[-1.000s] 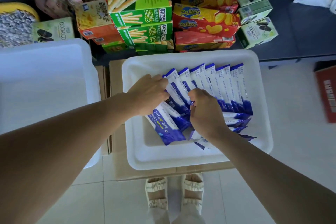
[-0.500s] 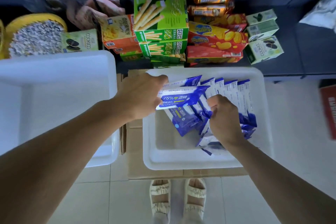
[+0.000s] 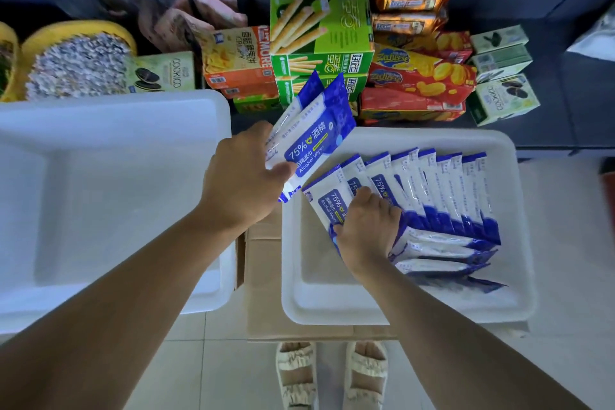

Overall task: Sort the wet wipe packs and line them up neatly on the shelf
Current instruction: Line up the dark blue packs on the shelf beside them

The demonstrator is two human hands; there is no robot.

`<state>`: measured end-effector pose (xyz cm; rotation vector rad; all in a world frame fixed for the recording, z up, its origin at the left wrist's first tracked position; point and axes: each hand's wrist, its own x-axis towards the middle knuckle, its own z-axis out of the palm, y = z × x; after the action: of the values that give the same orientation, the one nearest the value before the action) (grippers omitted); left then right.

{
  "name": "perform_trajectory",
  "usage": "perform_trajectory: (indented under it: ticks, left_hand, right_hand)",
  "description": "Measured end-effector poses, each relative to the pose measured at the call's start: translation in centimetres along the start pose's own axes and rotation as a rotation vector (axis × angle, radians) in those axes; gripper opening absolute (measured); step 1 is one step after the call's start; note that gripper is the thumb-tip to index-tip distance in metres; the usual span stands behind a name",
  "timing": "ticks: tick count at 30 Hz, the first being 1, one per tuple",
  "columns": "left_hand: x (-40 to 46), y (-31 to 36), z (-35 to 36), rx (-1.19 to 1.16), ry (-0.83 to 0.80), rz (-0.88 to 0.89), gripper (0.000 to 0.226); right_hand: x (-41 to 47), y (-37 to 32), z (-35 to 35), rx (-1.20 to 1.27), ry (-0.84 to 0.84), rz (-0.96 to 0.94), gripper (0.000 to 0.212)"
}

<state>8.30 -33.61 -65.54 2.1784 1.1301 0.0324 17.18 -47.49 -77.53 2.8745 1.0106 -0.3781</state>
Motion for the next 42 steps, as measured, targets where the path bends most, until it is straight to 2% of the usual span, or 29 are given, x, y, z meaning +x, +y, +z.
perform_trajectory:
  ticks: [3, 5, 11, 16, 18, 19, 22, 26, 33, 37, 40, 42]
  left_hand:
    - [0.1, -0.2, 0.0, -0.007, 0.005, -0.005, 0.035]
    - [0.0, -0.1, 0.0, -0.020, -0.004, -0.010, 0.034]
    - [-0.2, 0.2, 0.3, -0.041, -0.025, -0.005, 0.035]
    - [-0.2, 0.2, 0.5, -0.048, -0.040, 0.002, 0.039]
    - [-0.2, 0.2, 0.6, -0.051, -0.044, 0.001, 0.040]
    - [-0.2, 0.3, 0.7, -0.054, -0.047, 0.000, 0.041]
    - [-0.3, 0.5, 0.8, -0.055, -0.058, 0.003, 0.041]
    - [-0.4, 1.2, -0.1, -0.018, -0.043, 0.027, 0.035]
    - [-1.9, 4.8, -5.5, 0.005, -0.007, 0.028, 0.022]
    - [-3.5, 8.5, -11.0, -0.047, -0.022, 0.061, 0.024]
    - [-5.5, 12.0, -16.4, -0.059, -0.019, 0.067, 0.016]
    - [-6.9, 14.4, -20.2, -0.061, 0.004, 0.102, 0.031]
  right_hand:
    - [-0.6, 0.7, -0.2, 0.054, 0.065, -0.004, 0.041]
    - [-0.3, 1.2, -0.6, 0.068, 0.096, 0.033, 0.040]
    - [0.3, 0.3, 0.3, 0.006, 0.077, 0.108, 0.047]
    - [-0.1, -0.2, 0.3, 0.339, 0.112, 0.059, 0.070]
    - [-0.5, 0.0, 0.1, 0.488, 0.074, 0.059, 0.074]
    - [-0.8, 0.1, 0.0, 0.519, 0.031, 0.053, 0.067]
    - [-1.2, 0.4, -0.3, 0.440, -0.083, 0.031, 0.042]
    - [-1.0, 0.8, -2.2, 0.288, -0.212, -0.020, 0.047]
    - [-1.4, 3.6, -11.8, 0.222, -0.159, -0.132, 0.039]
    - [-1.9, 5.8, -20.3, 0.202, -0.121, -0.169, 0.040]
    - [-3.0, 7.3, -27.7, 0.204, -0.053, -0.168, 0.036]
    - [-4.0, 8.0, -32.9, 0.214, -0.006, -0.152, 0.033]
